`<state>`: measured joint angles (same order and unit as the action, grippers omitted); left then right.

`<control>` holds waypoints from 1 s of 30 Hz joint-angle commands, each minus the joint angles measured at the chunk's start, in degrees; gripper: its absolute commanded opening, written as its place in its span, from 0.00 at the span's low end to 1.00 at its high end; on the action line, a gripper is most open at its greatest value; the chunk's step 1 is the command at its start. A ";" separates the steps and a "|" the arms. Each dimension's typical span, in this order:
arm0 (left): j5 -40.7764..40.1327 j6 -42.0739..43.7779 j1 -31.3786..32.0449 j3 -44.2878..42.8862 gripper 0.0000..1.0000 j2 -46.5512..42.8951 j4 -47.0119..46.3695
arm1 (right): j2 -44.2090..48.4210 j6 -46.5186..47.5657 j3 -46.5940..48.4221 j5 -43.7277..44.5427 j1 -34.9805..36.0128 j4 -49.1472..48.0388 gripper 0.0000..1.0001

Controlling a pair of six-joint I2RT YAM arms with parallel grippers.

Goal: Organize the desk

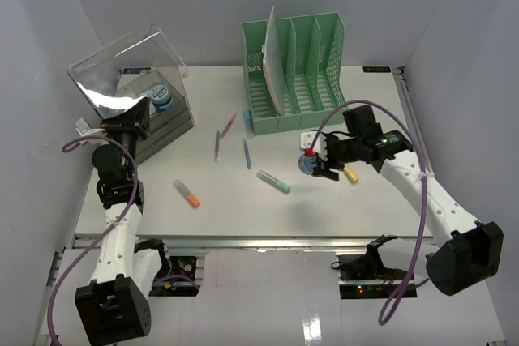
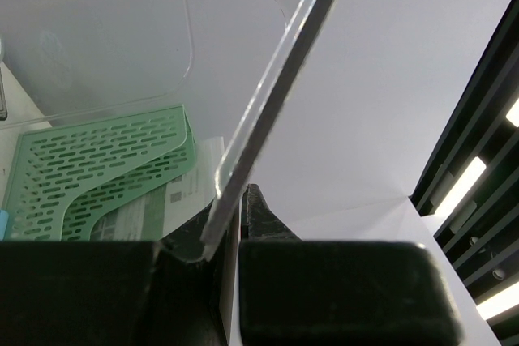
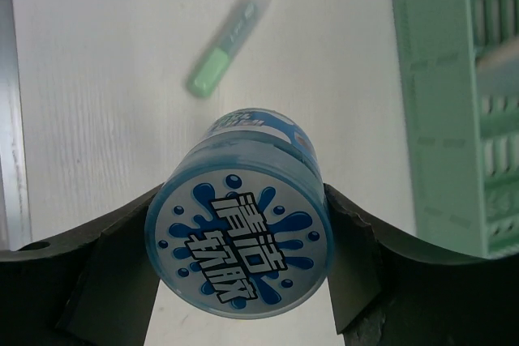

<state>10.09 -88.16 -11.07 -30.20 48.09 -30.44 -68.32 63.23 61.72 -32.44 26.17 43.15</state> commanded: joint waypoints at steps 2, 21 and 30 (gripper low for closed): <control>1.52 -0.04 0.17 -3.38 0.00 0.00 -1.89 | -10.92 -0.16 11.20 9.01 16.71 -13.58 0.08; 0.27 2.76 0.17 -6.70 0.00 -2.01 0.22 | -47.93 29.30 22.01 17.10 36.22 -93.42 0.08; 0.06 3.03 0.22 -8.28 0.00 -2.30 0.94 | -71.43 30.24 56.17 14.32 36.04 -96.24 0.08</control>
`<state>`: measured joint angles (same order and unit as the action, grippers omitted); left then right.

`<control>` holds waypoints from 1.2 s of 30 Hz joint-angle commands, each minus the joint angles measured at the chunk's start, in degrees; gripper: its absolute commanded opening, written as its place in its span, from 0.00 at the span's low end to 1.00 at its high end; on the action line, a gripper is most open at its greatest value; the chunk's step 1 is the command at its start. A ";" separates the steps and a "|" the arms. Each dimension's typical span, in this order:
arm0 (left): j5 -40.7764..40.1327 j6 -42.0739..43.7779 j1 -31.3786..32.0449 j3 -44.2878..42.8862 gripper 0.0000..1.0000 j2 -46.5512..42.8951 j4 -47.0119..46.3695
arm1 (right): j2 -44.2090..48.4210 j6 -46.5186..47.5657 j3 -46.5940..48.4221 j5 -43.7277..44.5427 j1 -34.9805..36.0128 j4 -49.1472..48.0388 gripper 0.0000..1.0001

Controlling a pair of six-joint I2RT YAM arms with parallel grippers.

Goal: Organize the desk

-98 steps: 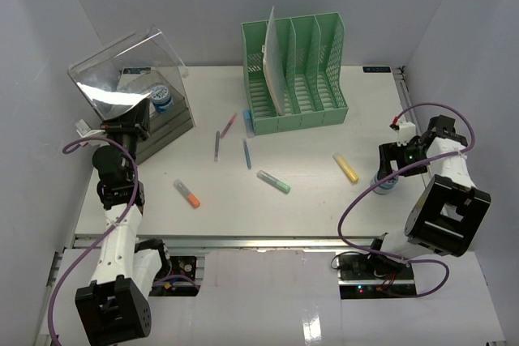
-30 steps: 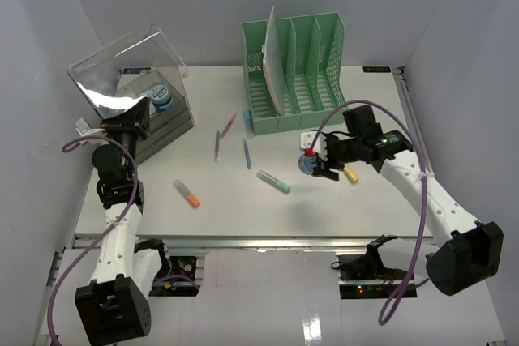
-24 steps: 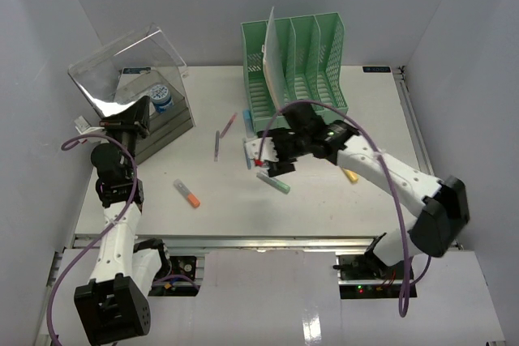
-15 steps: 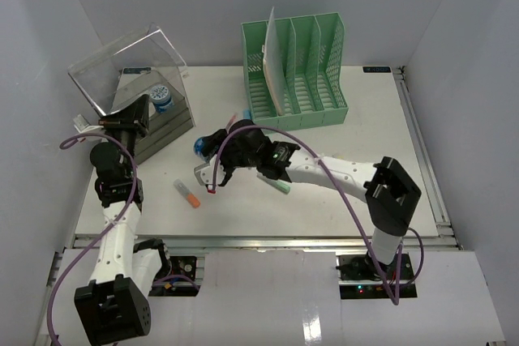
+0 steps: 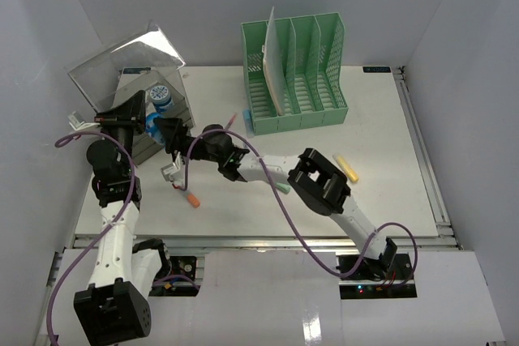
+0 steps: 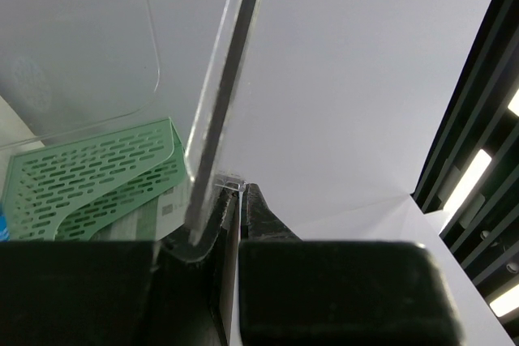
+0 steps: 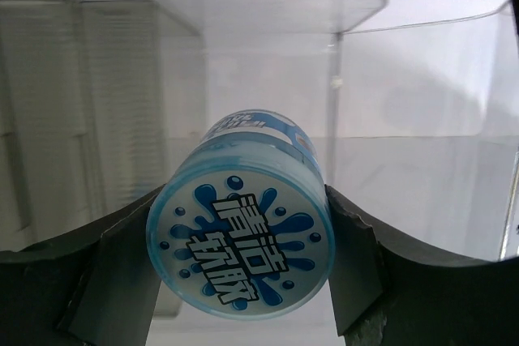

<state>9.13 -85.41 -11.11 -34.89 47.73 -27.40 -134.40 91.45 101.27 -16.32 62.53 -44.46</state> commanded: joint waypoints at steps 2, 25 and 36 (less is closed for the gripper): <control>1.12 0.10 0.23 -3.91 0.00 -1.94 -2.13 | -8.65 2.13 22.83 -3.45 -0.61 -6.39 0.08; -0.08 0.16 0.22 -3.95 0.00 -2.86 -1.39 | -12.64 -4.25 26.04 -1.27 -2.81 -2.34 0.11; -0.08 1.70 0.26 -4.79 0.00 -4.10 -0.33 | -4.82 -33.45 22.53 5.55 -2.24 1.40 0.08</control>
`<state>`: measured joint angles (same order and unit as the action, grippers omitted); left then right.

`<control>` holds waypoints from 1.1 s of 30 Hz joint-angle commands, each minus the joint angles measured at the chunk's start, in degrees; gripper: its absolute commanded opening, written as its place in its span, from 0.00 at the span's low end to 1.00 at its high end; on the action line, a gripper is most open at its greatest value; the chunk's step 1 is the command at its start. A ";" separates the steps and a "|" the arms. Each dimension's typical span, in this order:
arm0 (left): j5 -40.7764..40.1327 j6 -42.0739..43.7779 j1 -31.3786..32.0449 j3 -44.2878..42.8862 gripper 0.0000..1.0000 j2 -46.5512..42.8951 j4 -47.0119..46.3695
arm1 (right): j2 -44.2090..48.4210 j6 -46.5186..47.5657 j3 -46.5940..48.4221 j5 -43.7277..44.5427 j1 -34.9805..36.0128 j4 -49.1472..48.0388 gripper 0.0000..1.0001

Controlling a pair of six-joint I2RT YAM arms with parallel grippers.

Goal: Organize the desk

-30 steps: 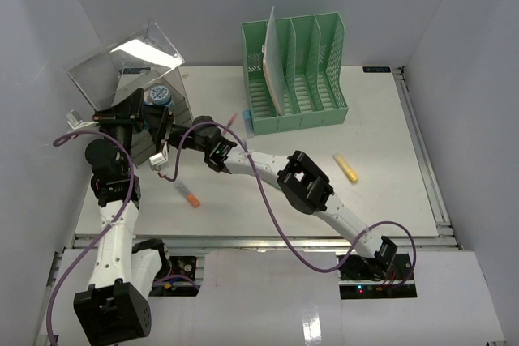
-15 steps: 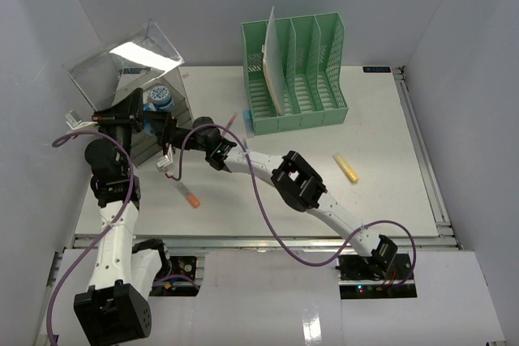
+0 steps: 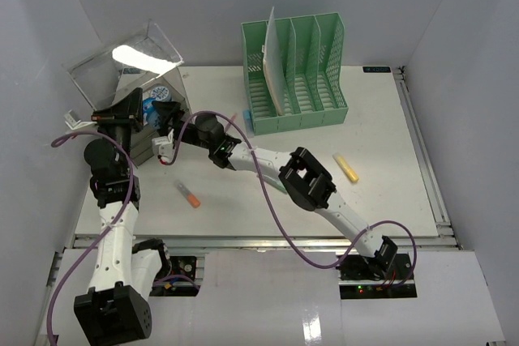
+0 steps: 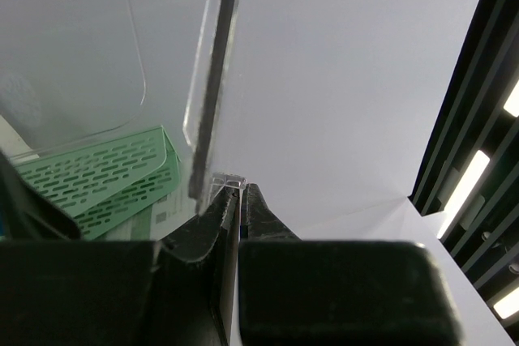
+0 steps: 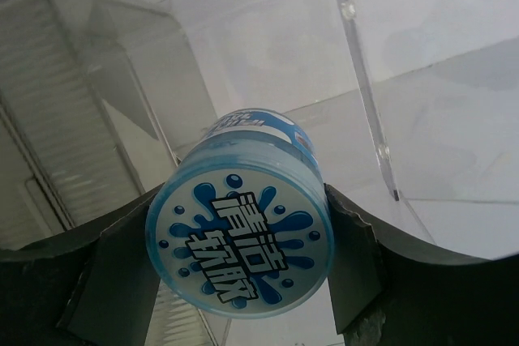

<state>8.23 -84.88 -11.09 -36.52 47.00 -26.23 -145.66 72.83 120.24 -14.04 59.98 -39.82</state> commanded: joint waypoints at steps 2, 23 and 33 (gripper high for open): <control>0.68 1.51 0.19 -3.29 0.00 -3.70 -1.18 | 6.30 -17.86 5.32 3.43 0.31 -1.74 0.08; 2.14 3.22 0.19 -1.81 0.00 -4.91 -1.10 | -1.74 -49.34 15.85 13.37 0.39 6.53 0.08; 2.06 3.23 0.27 -1.17 0.00 -5.25 -1.20 | -3.60 -55.11 16.77 15.50 0.93 10.89 0.08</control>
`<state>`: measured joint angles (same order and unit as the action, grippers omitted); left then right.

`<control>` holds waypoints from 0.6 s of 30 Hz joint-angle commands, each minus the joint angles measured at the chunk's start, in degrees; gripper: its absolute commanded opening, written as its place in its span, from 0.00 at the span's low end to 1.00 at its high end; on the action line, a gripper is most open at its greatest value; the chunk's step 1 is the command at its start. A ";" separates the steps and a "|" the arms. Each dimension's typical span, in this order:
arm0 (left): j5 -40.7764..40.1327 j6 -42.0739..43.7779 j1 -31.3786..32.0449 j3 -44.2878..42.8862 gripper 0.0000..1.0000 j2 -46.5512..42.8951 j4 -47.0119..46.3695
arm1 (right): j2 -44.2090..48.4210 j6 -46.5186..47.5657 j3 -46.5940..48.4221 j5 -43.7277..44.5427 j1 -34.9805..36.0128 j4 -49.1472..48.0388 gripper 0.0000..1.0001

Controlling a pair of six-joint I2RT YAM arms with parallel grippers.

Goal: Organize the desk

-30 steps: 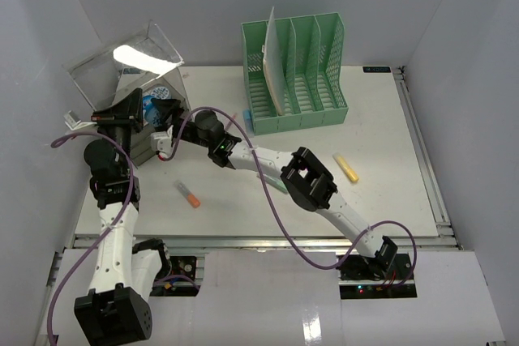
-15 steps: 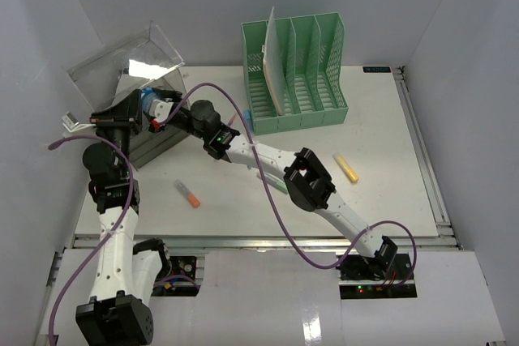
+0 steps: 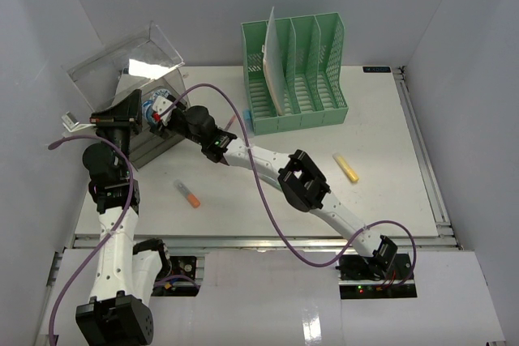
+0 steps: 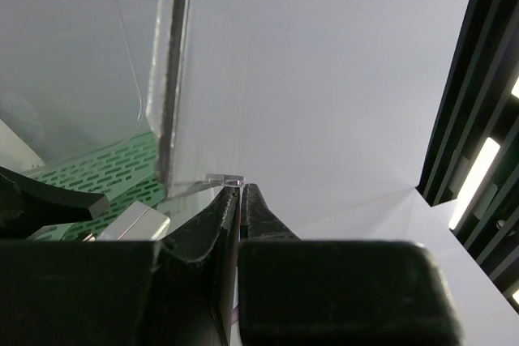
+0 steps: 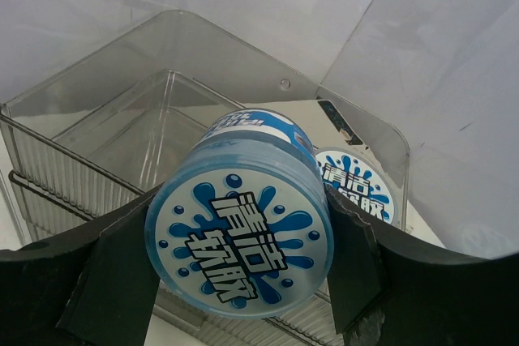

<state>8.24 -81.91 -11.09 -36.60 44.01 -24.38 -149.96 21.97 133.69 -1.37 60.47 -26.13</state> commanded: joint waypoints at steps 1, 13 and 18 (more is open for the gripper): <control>2.05 0.26 0.23 -1.06 0.00 -2.26 -3.09 | 0.57 -4.46 3.23 2.75 0.44 -2.83 0.09; 2.05 0.25 0.19 -1.02 0.00 -2.35 -2.95 | 0.28 -5.63 2.90 1.89 0.52 -2.87 0.77; 2.14 0.26 0.19 -1.03 0.00 -2.26 -2.95 | 0.64 -5.15 2.71 1.88 0.52 -2.96 0.93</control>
<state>8.39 -81.91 -11.09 -36.58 43.72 -24.40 -150.02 17.64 133.75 0.01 60.55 -26.24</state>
